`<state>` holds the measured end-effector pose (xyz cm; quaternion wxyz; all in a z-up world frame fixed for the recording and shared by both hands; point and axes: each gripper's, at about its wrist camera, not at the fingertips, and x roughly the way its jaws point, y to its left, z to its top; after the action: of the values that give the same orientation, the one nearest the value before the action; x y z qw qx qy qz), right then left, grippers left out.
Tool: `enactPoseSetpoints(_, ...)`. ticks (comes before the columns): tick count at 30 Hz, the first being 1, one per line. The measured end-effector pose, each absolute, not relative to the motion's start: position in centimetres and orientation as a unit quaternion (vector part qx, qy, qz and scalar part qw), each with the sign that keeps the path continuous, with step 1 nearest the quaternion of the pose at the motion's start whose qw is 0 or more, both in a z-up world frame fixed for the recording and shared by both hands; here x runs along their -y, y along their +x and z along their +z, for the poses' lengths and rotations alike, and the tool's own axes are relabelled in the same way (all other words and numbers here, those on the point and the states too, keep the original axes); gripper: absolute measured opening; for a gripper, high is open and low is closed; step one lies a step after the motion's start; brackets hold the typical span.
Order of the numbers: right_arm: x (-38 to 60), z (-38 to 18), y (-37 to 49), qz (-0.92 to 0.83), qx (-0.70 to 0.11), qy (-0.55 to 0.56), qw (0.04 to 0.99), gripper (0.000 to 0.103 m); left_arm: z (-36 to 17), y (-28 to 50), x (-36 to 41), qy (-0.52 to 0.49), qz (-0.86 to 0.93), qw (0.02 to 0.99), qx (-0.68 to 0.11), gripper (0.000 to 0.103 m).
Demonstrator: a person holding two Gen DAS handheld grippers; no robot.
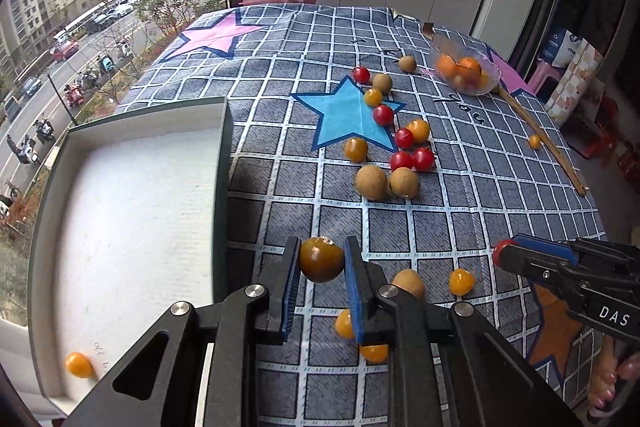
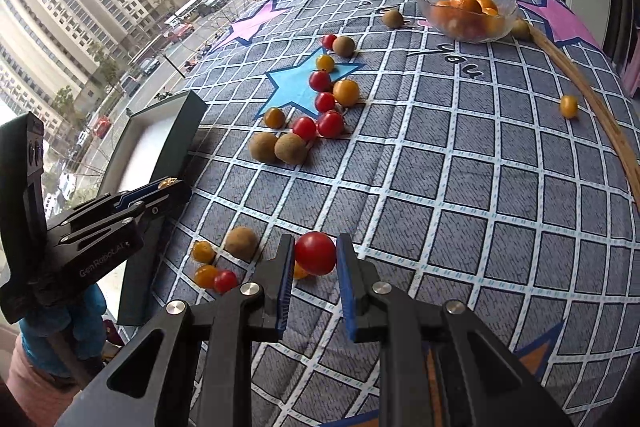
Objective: Organize fruits
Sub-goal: 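Carry both held tomatoes over the white tray, then open both tools to drop the tomatoes into the tray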
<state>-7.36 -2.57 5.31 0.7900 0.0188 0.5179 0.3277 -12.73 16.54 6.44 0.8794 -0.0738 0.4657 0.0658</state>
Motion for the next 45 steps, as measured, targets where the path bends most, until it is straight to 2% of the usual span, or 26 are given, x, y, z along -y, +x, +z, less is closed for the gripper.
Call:
enactPoseSetpoints(8, -2.1, 7.3, -9.2, 0.370, -0.504, -0.005, 0.780, 0.023, 7.8, -17.0, -21.0, -0.074, 0.115, 0.884, -0.446, 0.023)
enactPoseSetpoints(18, -12.2, 8.5, -11.4, 0.427, -0.499, -0.058, 0.752, 0.023, 5.7, -20.3, -27.7, -0.088, 0.188, 0.867, -0.454, 0.023)
enactPoseSetpoints(28, -20.9, 5.3, -12.7, 0.436, -0.521, -0.123, 0.723, 0.023, 3.4, -20.3, -30.6, -0.098, 0.207, 0.855, -0.466, 0.023)
enactPoseSetpoints(41, -23.5, 3.1, -11.9, 0.421, -0.546, -0.140, 0.710, 0.023, 2.7, -20.3, -30.6, -0.079, 0.214, 0.853, -0.469, 0.023)
enactPoseSetpoints(43, -23.3, 3.5, -11.7, 0.419, -0.548, -0.133, 0.711, 0.026, 2.7, -20.3, -30.6, -0.078, 0.215, 0.853, -0.470, 0.023)
enactPoseSetpoints(45, -23.2, 3.8, -11.3, 0.421, -0.550, -0.122, 0.711, 0.041, 2.7, -20.3, -30.7, -0.078, 0.215, 0.852, -0.470, 0.023)
